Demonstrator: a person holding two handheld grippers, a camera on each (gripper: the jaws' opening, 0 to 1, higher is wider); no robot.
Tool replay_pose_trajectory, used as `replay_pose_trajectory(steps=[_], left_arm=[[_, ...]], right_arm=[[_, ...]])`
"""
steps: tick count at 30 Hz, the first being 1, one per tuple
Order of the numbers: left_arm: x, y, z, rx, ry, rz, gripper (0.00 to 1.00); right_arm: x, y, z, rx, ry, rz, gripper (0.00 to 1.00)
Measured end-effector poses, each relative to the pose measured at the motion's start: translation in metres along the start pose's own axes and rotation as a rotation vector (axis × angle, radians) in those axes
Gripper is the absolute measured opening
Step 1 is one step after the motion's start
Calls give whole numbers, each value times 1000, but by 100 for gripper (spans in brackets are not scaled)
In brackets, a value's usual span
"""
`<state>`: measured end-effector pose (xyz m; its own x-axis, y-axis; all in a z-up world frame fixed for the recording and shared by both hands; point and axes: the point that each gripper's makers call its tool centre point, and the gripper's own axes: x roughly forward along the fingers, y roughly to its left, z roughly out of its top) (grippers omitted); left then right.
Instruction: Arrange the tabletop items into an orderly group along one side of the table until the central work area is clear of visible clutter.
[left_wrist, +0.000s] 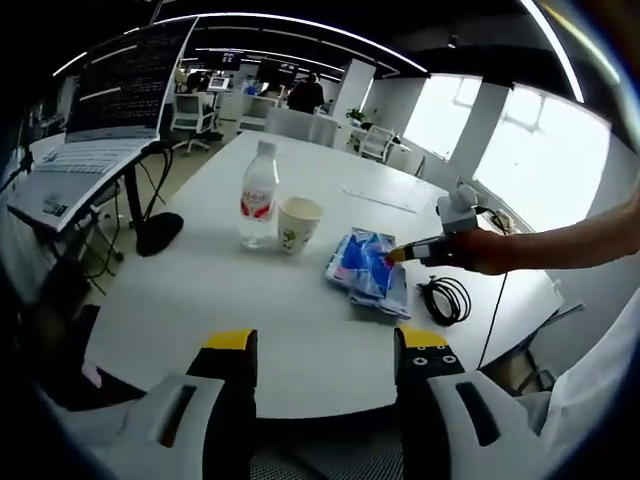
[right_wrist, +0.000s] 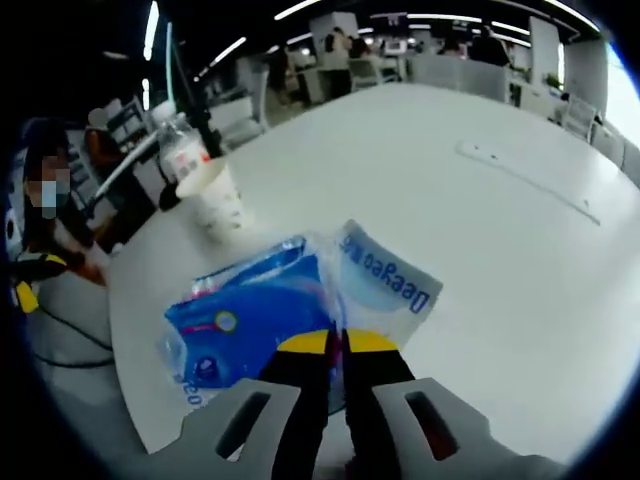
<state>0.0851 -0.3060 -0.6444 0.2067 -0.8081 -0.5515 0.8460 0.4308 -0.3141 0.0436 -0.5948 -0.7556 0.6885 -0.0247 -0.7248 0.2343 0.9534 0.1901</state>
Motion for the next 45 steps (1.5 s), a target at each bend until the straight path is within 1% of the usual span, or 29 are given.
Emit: replay_pose_trajectory(steps=[7, 13, 17, 19, 23, 28, 30, 33, 35, 37, 41, 45], left_arm=[[1, -4, -2, 3, 4, -15, 55], [-1, -3, -1, 2, 0, -19, 54], [-3, -4, -2, 4, 1, -25, 54], [-2, -4, -3, 3, 1, -28, 54], [-2, -6, -5, 0, 4, -30, 54], [0, -9, -8, 2, 9, -37, 54], [0, -11, -9, 3, 12, -40, 54], [1, -12, -8, 4, 10, -44, 54], [2, -12, -8, 5, 9, -44, 54], [2, -12, -6, 4, 5, -44, 54], [1, -10, -4, 4, 0, -40, 54], [1, -9, -5, 1, 2, -39, 54]], right_arm=[[-10, -1, -9, 39, -9, -17, 1], [-18, 4, -18, 76, -21, -33, 1], [-25, 11, -28, 93, -18, -36, 1], [-28, 16, -35, 121, -1, -33, 1], [-36, 26, -44, 125, 2, -28, 2], [-41, 38, -51, 151, 4, -19, 2], [-42, 44, -53, 148, 4, -11, 3], [-43, 56, -59, 110, 31, 14, 4], [-44, 58, -60, 105, 31, 15, 5], [-45, 59, -58, 117, 18, 31, 9], [-49, 50, -51, 113, -2, 7, 16], [-48, 40, -42, 103, -9, -6, 22]])
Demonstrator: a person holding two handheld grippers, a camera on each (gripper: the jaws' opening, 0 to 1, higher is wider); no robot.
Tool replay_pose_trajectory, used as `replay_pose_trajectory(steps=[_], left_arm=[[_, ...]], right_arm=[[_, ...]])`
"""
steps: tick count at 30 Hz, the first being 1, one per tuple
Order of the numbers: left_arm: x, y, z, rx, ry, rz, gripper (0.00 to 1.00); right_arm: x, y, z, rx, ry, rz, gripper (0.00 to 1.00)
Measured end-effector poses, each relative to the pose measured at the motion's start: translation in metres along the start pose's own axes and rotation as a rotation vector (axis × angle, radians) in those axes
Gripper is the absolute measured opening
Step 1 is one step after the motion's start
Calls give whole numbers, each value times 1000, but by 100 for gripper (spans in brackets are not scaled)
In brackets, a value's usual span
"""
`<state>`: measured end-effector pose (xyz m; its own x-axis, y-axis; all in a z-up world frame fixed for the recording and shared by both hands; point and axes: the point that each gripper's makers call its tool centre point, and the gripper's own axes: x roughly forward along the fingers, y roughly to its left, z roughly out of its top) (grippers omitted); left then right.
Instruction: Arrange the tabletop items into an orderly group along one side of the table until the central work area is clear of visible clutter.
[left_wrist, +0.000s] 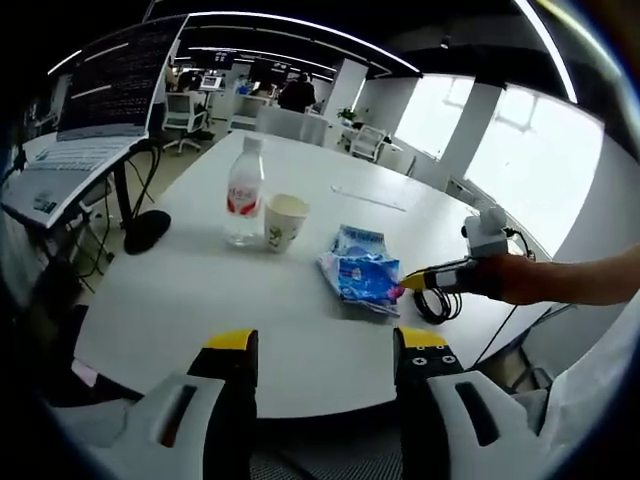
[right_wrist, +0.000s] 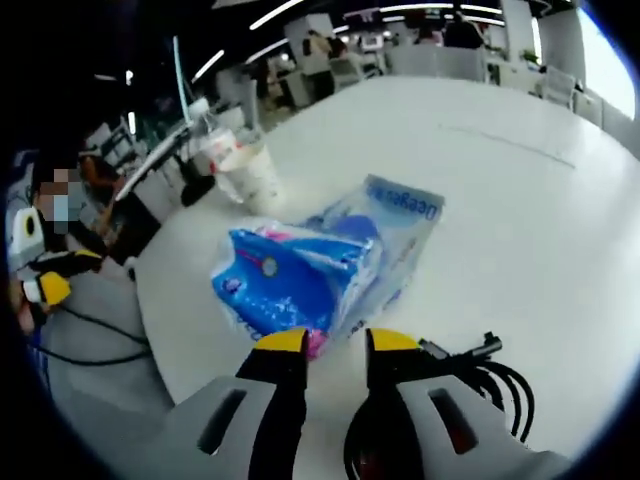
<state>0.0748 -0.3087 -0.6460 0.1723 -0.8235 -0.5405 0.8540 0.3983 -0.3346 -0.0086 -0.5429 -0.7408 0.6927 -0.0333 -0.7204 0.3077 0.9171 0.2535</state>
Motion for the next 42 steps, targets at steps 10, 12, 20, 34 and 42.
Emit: replay_pose_trajectory(steps=[10, 12, 20, 34, 42], left_arm=[[-1, 0, -1, -6, 1, 2, 54], [-2, 1, 0, -7, -2, 5, 54], [-5, 8, 1, -24, -9, 18, 54], [3, 1, -1, -27, 5, -3, 53], [5, -2, -2, -30, 7, -13, 53]], right_arm=[[23, -2, 13, -49, 33, 35, 34], [29, -5, 13, -47, 39, 31, 32], [30, -9, 20, 10, 9, 4, 11], [-3, -35, 29, 68, -81, -27, 2], [-30, -70, 26, 142, -136, -91, 2]])
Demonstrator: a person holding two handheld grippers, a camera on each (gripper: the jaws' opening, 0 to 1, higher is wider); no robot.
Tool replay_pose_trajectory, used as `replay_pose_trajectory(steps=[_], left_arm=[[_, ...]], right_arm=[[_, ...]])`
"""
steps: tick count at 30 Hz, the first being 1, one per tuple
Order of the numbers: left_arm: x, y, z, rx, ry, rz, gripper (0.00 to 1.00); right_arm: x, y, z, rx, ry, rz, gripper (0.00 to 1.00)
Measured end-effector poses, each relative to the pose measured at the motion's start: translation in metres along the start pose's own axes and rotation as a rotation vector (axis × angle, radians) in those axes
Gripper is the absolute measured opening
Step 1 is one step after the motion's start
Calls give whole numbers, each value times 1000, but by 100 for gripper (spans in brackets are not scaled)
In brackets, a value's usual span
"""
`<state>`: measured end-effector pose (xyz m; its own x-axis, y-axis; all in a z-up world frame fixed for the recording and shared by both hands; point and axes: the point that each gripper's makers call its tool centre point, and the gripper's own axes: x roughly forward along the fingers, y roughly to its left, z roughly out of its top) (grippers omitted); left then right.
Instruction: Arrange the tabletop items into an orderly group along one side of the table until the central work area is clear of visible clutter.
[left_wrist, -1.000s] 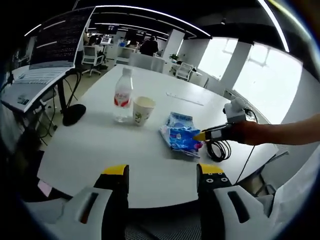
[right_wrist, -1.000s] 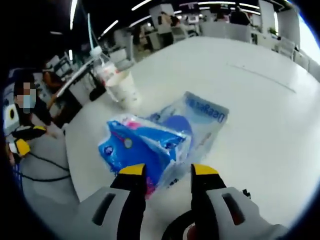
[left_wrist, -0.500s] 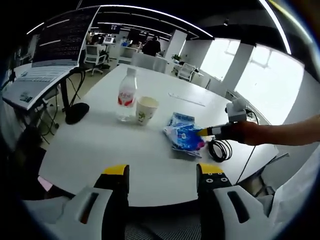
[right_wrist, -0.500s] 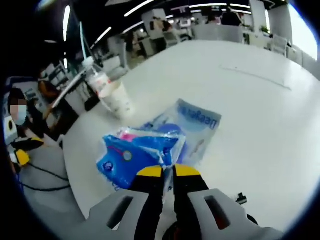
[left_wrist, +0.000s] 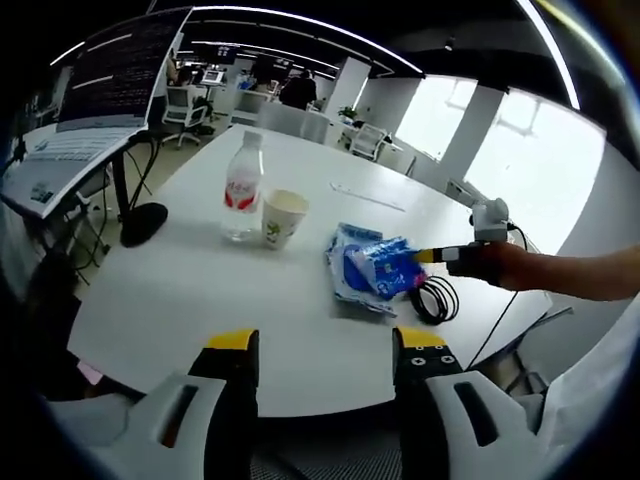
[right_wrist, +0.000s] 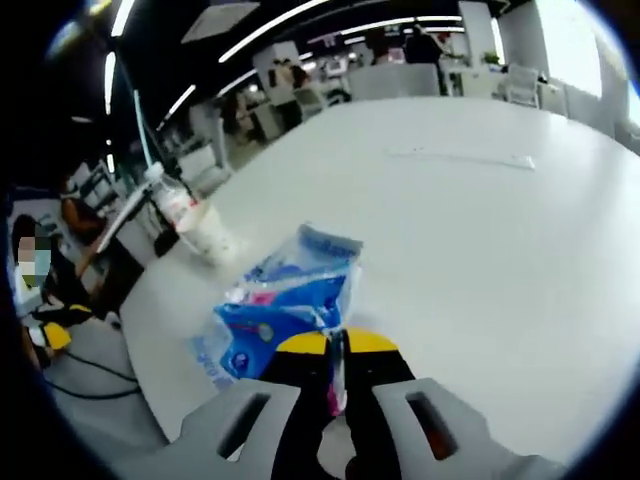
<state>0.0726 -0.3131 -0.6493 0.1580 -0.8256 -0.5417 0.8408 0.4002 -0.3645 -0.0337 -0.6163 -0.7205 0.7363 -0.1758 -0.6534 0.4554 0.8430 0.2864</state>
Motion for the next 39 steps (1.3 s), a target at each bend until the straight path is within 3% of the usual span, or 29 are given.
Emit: replay_pose_trajectory(steps=[10, 20, 30, 39], left_arm=[[-1, 1, -2, -17, -1, -3, 53], [0, -6, -4, -8, 6, -12, 53], [-5, -3, -6, -17, 3, -1, 53], [-6, -2, -9, -23, 6, 6, 53]], right_arm=[[-31, -49, 9, 144, -90, -86, 1], [-47, -83, 25, 180, -136, -153, 1], [-49, -104, 36, 197, -152, -189, 2], [-44, -122, 25, 223, -126, -208, 3]])
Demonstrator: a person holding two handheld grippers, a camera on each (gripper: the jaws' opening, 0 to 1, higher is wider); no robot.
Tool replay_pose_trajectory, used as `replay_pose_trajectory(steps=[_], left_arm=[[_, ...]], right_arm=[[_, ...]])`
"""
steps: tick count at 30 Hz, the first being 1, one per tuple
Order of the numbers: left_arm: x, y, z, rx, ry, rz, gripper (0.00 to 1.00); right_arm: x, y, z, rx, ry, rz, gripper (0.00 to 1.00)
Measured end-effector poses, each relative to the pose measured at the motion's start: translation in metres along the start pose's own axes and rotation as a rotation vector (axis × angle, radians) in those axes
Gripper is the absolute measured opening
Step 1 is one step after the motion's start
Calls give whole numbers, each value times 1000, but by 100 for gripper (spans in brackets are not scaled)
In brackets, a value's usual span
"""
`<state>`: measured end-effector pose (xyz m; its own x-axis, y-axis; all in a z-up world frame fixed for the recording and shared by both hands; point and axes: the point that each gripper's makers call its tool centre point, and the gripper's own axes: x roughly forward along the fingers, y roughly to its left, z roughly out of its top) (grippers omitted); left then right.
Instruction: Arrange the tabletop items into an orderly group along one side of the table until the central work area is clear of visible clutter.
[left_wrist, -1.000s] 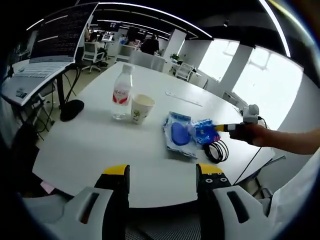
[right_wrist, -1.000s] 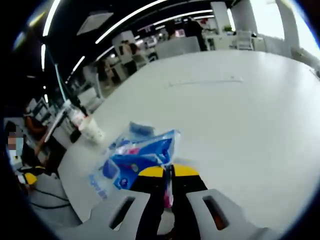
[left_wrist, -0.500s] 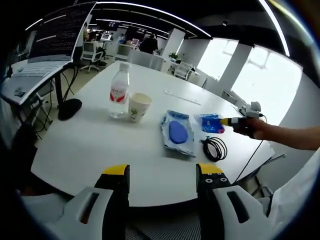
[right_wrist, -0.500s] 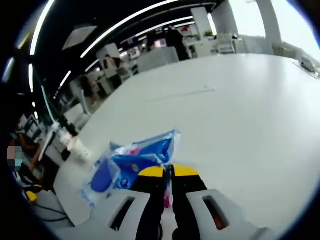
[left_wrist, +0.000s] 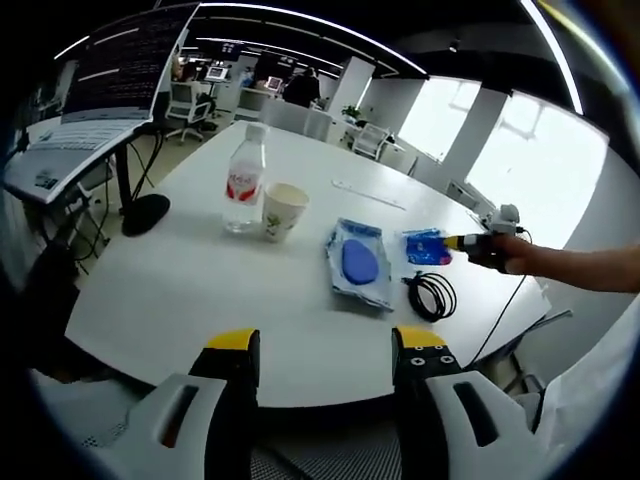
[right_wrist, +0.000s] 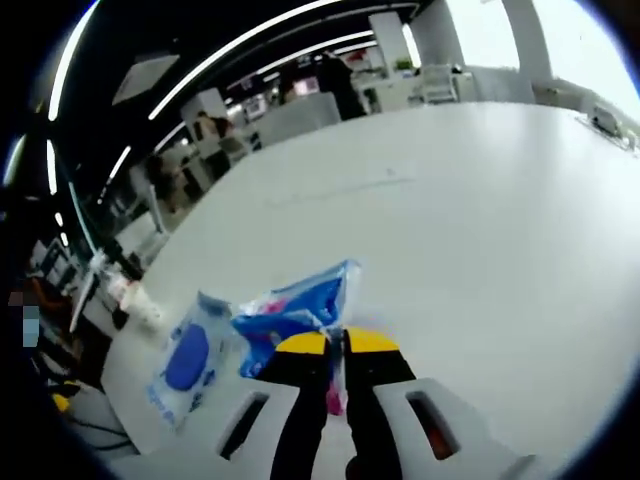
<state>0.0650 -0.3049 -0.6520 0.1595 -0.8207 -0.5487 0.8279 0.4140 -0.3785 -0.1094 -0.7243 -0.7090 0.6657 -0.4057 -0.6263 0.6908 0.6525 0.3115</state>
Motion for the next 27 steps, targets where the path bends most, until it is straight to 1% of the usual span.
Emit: replay_pose_trajectory(steps=[7, 14, 27], left_arm=[[1, -2, -3, -1, 8, 2, 52], [5, -8, -6, 3, 18, 0, 52], [12, -14, -7, -10, 29, -11, 51]], right_arm=[[5, -13, -8, 1, 32, -11, 3], [9, -19, -13, -12, 56, -17, 5], [6, -20, -20, -21, 79, 3, 4]])
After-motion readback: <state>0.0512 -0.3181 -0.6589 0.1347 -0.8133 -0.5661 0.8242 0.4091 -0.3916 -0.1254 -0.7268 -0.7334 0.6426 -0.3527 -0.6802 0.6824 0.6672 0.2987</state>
